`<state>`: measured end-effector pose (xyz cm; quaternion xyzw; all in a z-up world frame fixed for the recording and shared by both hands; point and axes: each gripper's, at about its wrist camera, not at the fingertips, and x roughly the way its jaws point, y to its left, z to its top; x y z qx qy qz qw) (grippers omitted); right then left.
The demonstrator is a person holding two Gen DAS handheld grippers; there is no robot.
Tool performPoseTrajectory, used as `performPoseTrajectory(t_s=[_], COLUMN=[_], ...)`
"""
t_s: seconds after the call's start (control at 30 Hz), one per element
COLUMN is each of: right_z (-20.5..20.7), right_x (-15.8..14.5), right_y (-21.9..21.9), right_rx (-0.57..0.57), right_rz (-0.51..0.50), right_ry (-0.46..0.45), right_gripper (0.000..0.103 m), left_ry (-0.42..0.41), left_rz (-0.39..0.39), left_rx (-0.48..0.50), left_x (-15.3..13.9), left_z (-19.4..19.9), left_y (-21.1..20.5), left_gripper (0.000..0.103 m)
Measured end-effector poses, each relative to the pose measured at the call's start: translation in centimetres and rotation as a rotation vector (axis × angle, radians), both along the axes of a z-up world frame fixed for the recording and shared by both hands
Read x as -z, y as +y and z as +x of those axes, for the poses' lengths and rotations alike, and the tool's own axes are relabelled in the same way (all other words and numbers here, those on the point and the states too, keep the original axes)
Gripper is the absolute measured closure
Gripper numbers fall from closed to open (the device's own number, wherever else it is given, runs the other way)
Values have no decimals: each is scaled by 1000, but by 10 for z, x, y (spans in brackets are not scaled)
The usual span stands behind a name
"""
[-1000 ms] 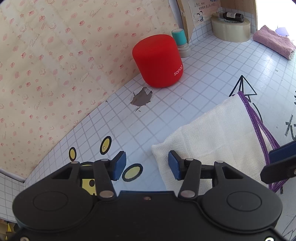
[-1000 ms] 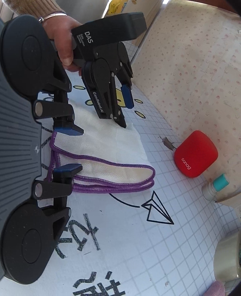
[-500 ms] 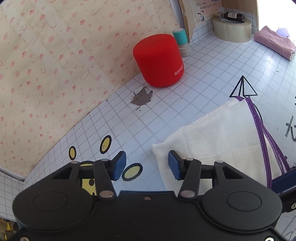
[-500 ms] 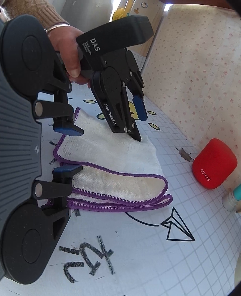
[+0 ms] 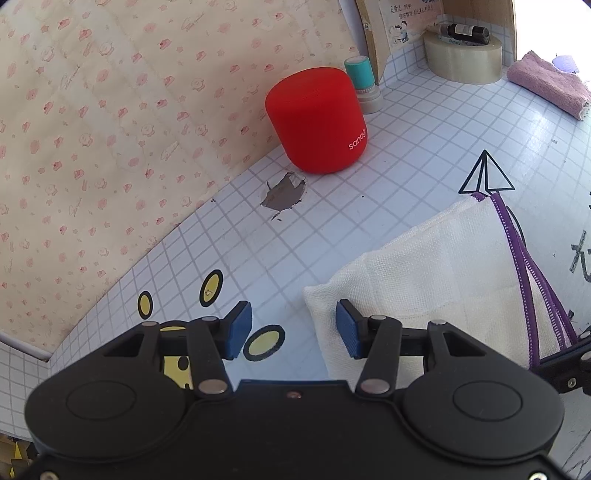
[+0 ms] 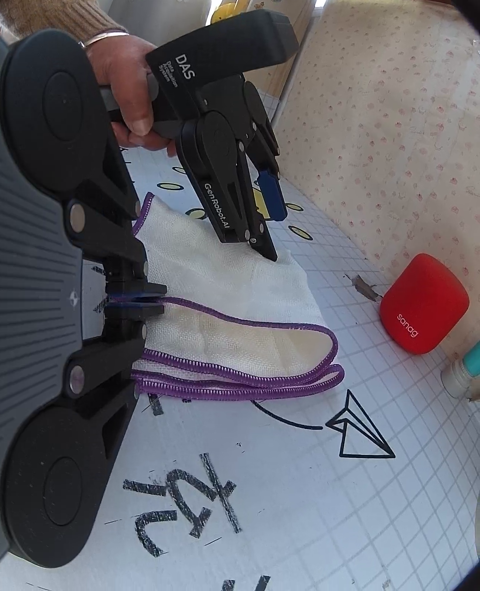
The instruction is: Fold towel
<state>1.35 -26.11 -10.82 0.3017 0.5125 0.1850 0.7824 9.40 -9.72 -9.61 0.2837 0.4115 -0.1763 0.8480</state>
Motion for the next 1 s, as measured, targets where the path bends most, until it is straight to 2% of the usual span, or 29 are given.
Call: performPoseTrajectory(t_s=[0.2, 0.43, 0.6, 0.7, 1.0], right_z=[-1, 6, 10, 11, 11], right_x=[-22, -56, -65, -63, -67], right_y=[2, -14, -20, -22, -25], right_rx=[-30, -75, -111, -115, -127], right_rz=[-102, -141, -176, -163, -162], right_ry=[-70, -120, -104, -72, -61], right_gripper=[102, 102, 102, 102, 102], left_ry=[-5, -30, -37, -50, -58], left_rz=[1, -5, -5, -2, -27], left_rx=[-3, -1, -4, -3, 15], left_x=[-3, -13, -15, -16, -24], left_z=[-3, -7, -8, -12, -19], left_y=[-1, -2, -3, -4, -8], left_gripper=[51, 48, 48, 48, 48])
